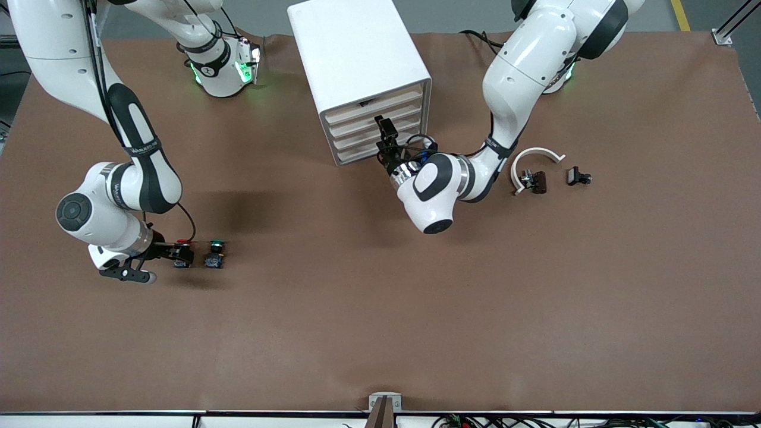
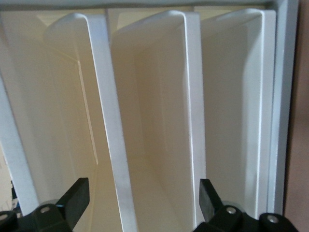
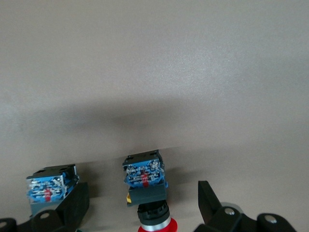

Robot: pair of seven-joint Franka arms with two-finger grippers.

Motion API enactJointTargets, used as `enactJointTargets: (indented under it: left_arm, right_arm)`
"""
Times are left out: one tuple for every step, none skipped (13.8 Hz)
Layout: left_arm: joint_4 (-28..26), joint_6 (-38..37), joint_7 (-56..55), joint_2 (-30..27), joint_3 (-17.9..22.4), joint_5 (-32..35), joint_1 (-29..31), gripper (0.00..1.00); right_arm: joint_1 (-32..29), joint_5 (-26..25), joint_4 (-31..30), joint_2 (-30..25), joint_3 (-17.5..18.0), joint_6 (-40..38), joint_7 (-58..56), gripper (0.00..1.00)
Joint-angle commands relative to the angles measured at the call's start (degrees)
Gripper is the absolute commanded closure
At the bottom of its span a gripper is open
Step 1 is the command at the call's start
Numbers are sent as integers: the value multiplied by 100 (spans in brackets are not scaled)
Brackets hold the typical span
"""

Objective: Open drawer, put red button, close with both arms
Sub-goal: 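Grasp the red button with the right gripper while the left gripper holds the drawer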

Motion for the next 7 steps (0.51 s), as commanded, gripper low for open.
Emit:
enactJointTargets:
  left_arm:
    - [85, -89, -85, 67, -20, -129, -3, 0]
    - [85, -132, -85, 67, -20, -129, -3, 0]
    - [94, -176, -103, 58, -20, -129, 6, 6]
    - [103, -255, -129, 49, -20, -129, 6, 9]
    - [103, -334, -129, 41, -20, -138, 6, 15]
    - [103, -361, -138, 23, -20, -138, 6, 17]
    - [103, -379, -138, 14, -20, -138, 6, 21]
  right_arm:
    - [-36, 78, 22, 122, 26, 137, 37, 0]
    - [-36, 78, 22, 174, 26, 199, 37, 0]
    - [-36, 78, 22, 210, 26, 200, 29, 0]
    - [-36, 78, 13, 219, 26, 182, 29, 0]
    - [-28, 78, 13, 227, 26, 173, 37, 0]
    - [-19, 78, 13, 236, 26, 173, 29, 0]
    - [-19, 78, 13, 271, 26, 182, 29, 0]
